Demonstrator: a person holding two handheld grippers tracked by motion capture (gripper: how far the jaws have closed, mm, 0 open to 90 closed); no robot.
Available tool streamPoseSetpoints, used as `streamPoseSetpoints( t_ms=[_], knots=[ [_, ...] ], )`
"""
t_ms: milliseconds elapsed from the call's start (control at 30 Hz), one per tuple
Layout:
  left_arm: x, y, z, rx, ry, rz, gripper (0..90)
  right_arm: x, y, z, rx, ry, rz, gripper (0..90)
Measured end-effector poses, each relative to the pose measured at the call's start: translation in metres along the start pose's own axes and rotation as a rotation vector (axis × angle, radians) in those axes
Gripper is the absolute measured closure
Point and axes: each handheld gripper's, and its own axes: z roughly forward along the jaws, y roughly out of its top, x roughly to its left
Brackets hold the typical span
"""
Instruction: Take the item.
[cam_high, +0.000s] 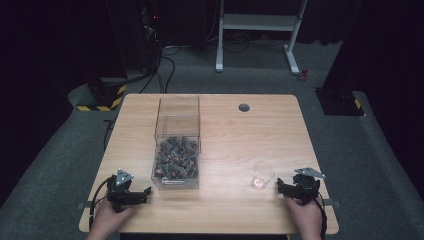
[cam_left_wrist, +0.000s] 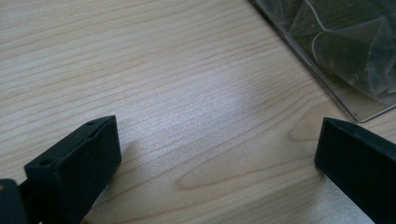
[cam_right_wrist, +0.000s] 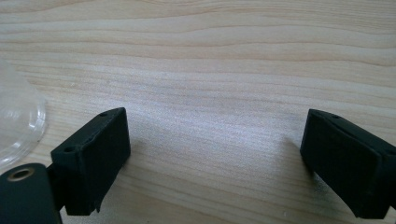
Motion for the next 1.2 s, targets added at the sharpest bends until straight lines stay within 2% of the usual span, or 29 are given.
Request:
streamPoseSetpoints(
  t_ms=[900, 1200],
  knots=[
    [0.0, 0.0001, 0.0, 0.001, 0.0, 0.002, 0.6, -0.0011, 0.0004, -0.0006, -0.006, 0.013, 0.004, 10.7],
    [0.0003, 0.0001, -0.0003, 0.004, -0.002, 0.004, 0.6, 0.0019, 0.001, -0.0067, -0.031, 0.027, -0.024, 12.2]
  ],
)
